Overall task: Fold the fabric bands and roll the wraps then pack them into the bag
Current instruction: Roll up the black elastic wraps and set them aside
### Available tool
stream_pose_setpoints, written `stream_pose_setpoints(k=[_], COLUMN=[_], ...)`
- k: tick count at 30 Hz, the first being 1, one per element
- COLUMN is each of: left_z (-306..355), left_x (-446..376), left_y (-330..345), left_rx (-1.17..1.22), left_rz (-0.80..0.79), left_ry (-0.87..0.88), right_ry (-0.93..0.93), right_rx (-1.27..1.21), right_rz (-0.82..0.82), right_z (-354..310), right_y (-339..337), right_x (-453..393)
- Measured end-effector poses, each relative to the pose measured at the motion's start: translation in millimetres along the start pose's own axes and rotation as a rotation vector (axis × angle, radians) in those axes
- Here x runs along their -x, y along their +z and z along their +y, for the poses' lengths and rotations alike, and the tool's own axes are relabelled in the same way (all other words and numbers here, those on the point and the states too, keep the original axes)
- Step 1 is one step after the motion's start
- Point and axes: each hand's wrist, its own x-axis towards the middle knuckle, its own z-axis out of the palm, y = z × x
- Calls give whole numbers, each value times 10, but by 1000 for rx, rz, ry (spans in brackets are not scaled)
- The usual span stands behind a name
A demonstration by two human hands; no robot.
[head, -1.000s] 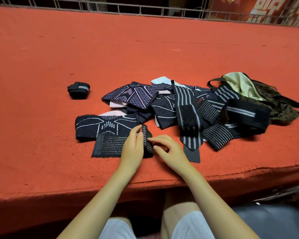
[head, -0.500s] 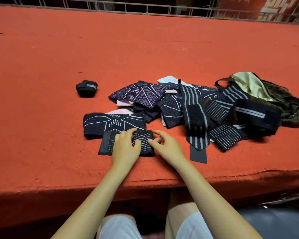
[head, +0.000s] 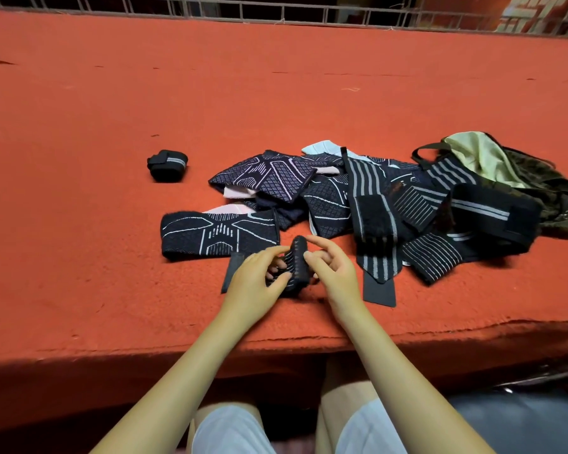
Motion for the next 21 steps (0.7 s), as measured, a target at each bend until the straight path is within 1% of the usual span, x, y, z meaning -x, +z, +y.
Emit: stream_pose_setpoints(k=[2,4,6,8,11,13,15,18,21], left_z=[26,42,44,58,45,-7,-66,-170,-207], left_x=[-10,-16,-9,12,45,61,86,123,128], left_y=[-23,-57,-74,-79,-79,-94,-149,-257,-341], left_rx=[123,214,238,146,-152,-267,-303,-321,-367], left_rz=[5,52,100,148,238,282,293,248,213], left_ry=[-97,-195,-245,-249,-214,-233,-307,-400,-430], right_ry=[-28,-93,-173,-225,-254,-255,-249,-243,-261], right_rx=[109,292,465,599,760,819,839,859,901], right_rz=[-64,-110,-152,-177,-226,-259,-281,-307,-335], right_z=[4,49,100,125,141,156,160,164,147], right_y=[21,38,57,83,97,96,100,108,126], right_x=[6,4,6,17,4,-10,-18,-20,-20])
